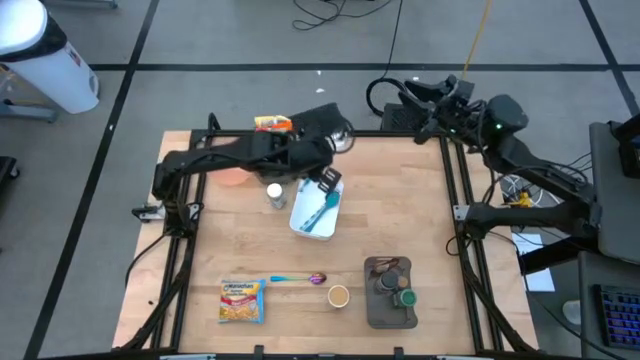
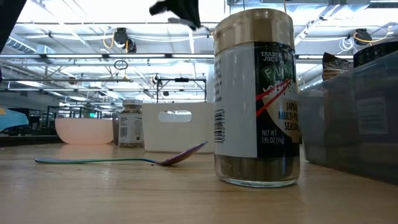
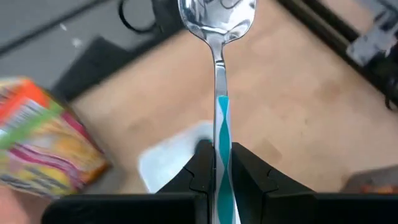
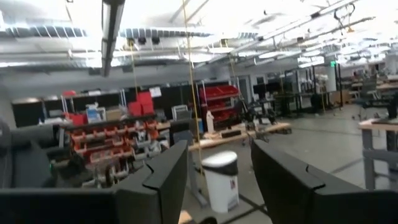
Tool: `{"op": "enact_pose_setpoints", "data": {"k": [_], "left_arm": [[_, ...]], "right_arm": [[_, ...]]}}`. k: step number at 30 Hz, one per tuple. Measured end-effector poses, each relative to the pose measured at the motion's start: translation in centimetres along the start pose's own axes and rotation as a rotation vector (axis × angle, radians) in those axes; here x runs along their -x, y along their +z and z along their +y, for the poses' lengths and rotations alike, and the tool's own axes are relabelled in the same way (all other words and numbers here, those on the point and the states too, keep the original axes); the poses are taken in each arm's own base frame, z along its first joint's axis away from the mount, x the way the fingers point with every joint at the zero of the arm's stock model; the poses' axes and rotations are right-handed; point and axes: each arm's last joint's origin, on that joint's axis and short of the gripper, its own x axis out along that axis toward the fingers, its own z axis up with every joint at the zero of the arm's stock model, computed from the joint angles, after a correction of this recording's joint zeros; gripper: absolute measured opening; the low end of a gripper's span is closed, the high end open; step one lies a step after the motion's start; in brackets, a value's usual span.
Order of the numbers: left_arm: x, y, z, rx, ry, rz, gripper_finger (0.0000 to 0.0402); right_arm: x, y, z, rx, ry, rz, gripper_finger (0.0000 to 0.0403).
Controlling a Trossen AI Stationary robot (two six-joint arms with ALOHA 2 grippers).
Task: Pick & Place Food Item
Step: Put the white patterned spoon into the white bin
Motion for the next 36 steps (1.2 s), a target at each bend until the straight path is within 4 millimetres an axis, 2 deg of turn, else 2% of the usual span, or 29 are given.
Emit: {"op": "enact_pose_setpoints", "data": {"k": [9, 20, 27, 36], "left_arm": [[-6.4, -4.4, -1.3, 0.034, -0.111, 0.161, 0.0035], [-10.8, -8.8, 0.0, 0.053, -0.05, 0.281, 0.0035], [-12.7, -9.9, 0.8, 0.06, -0.064, 0.282, 0.0035], [-14.1, -9.4, 2.5, 0.024, -0.074, 0.292, 0.0035]], "right_arm": [[2.6, 0.4, 0.1, -0.003, -0.014, 0.115, 0.0174], [3.8, -0.1, 0.3, -0.041, 0.023, 0.22, 0.017], [3.8, -0.2, 0.4, -0.057, 0.045, 0.231, 0.0169], [3.8, -0.2, 0.4, -0.056, 0.044, 0.232, 0.0165]]}}
